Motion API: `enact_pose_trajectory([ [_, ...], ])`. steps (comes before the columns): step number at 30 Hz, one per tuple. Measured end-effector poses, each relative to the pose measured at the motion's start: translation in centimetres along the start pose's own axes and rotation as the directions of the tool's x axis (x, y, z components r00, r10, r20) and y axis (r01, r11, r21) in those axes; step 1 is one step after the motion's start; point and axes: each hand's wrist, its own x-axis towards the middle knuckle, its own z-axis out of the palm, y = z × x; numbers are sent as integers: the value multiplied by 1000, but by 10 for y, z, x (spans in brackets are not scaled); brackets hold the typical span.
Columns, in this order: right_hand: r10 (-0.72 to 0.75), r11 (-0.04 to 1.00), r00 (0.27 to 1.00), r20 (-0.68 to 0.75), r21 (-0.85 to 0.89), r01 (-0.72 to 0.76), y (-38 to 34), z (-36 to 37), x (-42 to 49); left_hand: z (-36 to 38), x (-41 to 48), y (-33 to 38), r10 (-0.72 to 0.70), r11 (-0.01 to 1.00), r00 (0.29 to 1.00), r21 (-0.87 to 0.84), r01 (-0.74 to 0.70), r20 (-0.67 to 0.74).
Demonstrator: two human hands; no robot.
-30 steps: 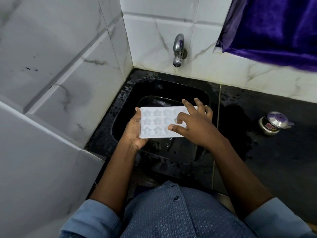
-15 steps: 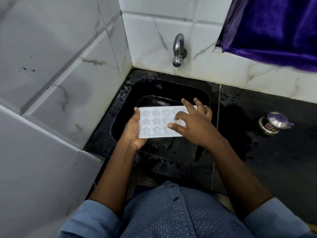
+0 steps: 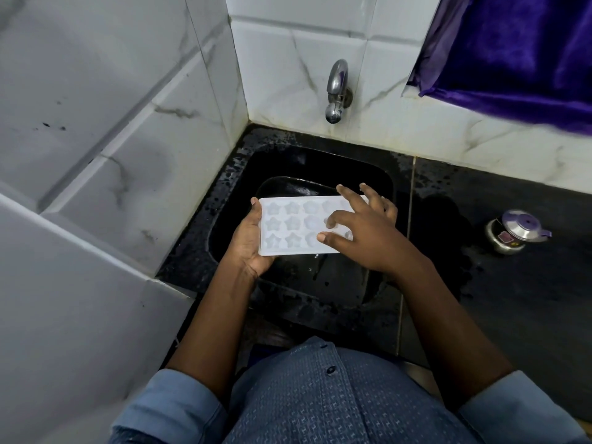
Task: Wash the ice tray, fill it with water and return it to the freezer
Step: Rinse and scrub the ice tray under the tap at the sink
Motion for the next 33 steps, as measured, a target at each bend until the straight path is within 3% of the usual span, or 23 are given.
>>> enact_pose_trajectory([
  [10, 129, 991, 989, -68, -38, -131, 26, -15, -5, 4, -2, 5, 1, 1000, 1000, 0, -1, -28],
  [33, 118, 991, 992, -51, -58, -121, 33, -9, -12, 16, -1, -1, -7, 999, 1000, 39, 7, -12],
])
